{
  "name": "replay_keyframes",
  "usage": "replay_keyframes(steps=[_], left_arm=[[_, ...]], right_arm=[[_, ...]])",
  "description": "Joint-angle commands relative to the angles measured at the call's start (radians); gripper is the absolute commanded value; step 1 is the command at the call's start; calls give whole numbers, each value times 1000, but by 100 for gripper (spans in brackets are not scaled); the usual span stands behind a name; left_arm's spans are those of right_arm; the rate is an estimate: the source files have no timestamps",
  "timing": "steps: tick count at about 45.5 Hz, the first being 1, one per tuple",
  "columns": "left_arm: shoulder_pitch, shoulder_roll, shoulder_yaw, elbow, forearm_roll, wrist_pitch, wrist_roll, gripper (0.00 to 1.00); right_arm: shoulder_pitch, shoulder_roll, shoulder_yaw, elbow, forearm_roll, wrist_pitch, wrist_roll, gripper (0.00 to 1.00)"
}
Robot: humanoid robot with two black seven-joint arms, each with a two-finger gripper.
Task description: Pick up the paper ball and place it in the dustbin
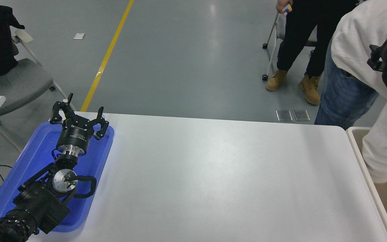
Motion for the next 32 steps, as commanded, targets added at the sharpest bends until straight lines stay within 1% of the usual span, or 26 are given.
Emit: replay_keyframes(steps=[1,10,27,32], left_arm=[[0,0,0,0,0,0,0,100],[0,0,0,0,0,0,0,100],[0,0,0,0,0,0,0,100],[0,0,0,0,0,0,0,100]], right_arm=[[-128,35,132,75,-42,48,258,100],[-298,115,234,75,-42,81,261,100],[-490,264,308,75,-42,245,270,100],[-522,304,323,74,-42,270,270,100]])
